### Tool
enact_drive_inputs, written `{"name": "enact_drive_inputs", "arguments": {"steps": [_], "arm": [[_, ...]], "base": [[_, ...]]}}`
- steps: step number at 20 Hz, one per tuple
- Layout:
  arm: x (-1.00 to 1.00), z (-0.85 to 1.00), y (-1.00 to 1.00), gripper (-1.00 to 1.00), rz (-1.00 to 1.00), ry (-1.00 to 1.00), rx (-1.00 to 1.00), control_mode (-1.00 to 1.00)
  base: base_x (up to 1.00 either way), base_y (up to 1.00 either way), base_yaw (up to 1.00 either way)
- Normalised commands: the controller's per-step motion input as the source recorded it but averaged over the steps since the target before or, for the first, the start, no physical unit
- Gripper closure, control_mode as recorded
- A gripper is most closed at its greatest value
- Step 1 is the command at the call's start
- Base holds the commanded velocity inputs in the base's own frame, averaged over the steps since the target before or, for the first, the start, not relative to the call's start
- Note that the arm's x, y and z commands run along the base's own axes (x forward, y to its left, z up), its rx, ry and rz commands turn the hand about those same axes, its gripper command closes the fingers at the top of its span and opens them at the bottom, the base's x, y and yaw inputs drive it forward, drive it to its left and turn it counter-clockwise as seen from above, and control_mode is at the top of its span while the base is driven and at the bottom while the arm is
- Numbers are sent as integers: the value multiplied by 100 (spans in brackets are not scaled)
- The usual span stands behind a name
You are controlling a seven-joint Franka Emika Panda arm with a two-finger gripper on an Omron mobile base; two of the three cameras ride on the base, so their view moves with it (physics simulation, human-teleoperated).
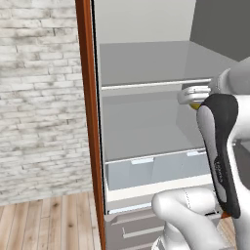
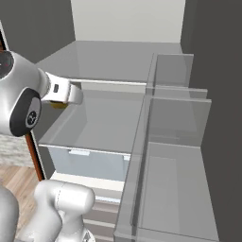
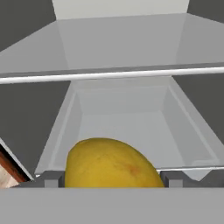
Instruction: Retrieve a lemon from the fridge and place it on the cutting board with the fish.
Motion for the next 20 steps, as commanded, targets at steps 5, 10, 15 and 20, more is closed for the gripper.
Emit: {"name": "enact_drive_inputs", "arguments": {"steps": [5, 10, 15, 20], "arm": [[-89, -7, 17, 100, 4, 5, 0, -100], [-52, -6, 1, 100, -6, 8, -3, -100], [-21, -25, 0, 100, -9, 14, -4, -100], [0, -25, 0, 100, -1, 5, 0, -100]], "base": [[0, 0, 0], [0, 0, 0], [0, 0, 0], [0, 0, 0]]}}
